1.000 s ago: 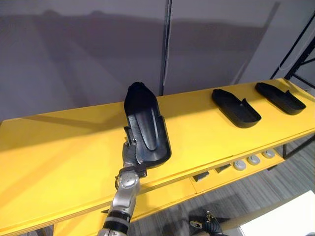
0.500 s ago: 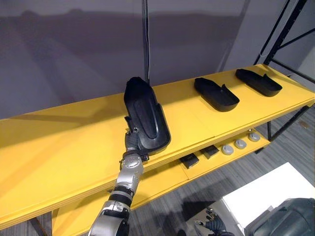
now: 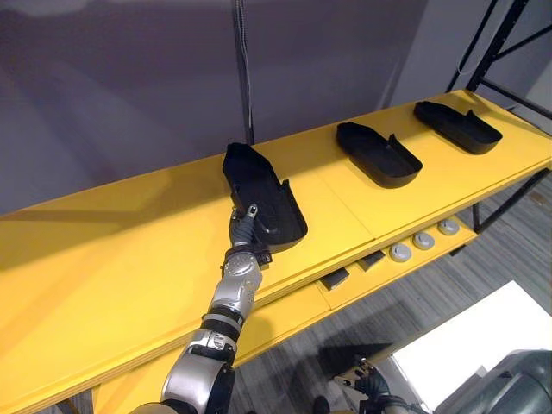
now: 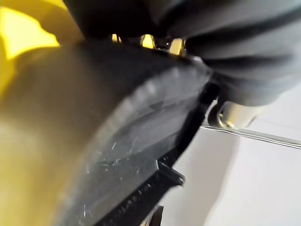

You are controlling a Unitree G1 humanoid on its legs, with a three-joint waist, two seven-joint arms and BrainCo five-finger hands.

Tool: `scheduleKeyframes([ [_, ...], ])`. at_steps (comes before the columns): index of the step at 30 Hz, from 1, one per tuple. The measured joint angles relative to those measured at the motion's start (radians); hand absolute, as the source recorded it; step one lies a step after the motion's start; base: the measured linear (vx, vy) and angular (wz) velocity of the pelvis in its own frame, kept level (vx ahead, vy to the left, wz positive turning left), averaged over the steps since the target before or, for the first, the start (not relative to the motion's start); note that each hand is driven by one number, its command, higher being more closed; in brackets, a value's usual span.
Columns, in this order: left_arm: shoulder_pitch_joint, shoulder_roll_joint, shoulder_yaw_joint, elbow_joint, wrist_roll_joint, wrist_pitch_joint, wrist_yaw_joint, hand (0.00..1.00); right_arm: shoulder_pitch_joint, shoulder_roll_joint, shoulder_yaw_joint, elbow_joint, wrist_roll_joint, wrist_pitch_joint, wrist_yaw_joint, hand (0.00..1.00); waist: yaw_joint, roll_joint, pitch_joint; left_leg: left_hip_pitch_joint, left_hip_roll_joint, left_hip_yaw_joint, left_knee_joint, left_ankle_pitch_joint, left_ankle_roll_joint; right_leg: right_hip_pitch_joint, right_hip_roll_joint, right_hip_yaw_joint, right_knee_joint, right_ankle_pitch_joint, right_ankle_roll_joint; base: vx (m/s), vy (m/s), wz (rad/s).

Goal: Walk over and take plastic housings, then place them on the shelf

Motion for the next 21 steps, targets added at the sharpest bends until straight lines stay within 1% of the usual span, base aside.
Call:
scheduleKeyframes([
  [10,0.001,-0.006,0.008,-0.007,-0.030,-0.001,0.011,0.00,-0.003,-0.003,-0.001,0.000,0.005,0.003,-0.001,0.00,0.000,0.002,0.016,0.001,0.006,-0.002,-0.004,0.000,0.000,0.001,0.003,-0.001,-0.002,0.008,0.001,-0.06,0.000,0.00],
  [17,0.072,-0.011,0.011,-0.148,-0.027,-0.014,0.052,0.00,-0.002,-0.002,0.001,0.001,0.004,0.003,-0.002,0.00,0.002,0.004,0.017,0.000,0.006,-0.005,0.000,0.000,0.000,0.004,0.005,-0.003,-0.003,0.008,0.002,0.00,0.000,0.00],
  [19,0.098,-0.005,0.011,-0.203,0.010,-0.014,0.061,0.00,0.001,-0.001,0.001,0.001,0.005,0.003,-0.004,0.00,0.003,0.004,0.018,0.006,0.006,-0.005,0.000,0.000,0.000,0.010,0.005,-0.005,-0.005,0.008,0.002,0.00,0.000,0.00],
  [21,0.132,-0.003,0.011,-0.298,0.107,-0.017,0.079,0.00,0.007,-0.001,0.001,0.001,0.004,0.003,-0.006,0.00,0.005,0.004,0.018,0.007,0.007,-0.006,0.000,0.000,0.000,0.013,0.005,-0.006,-0.005,0.008,0.001,-0.04,0.006,0.02],
])
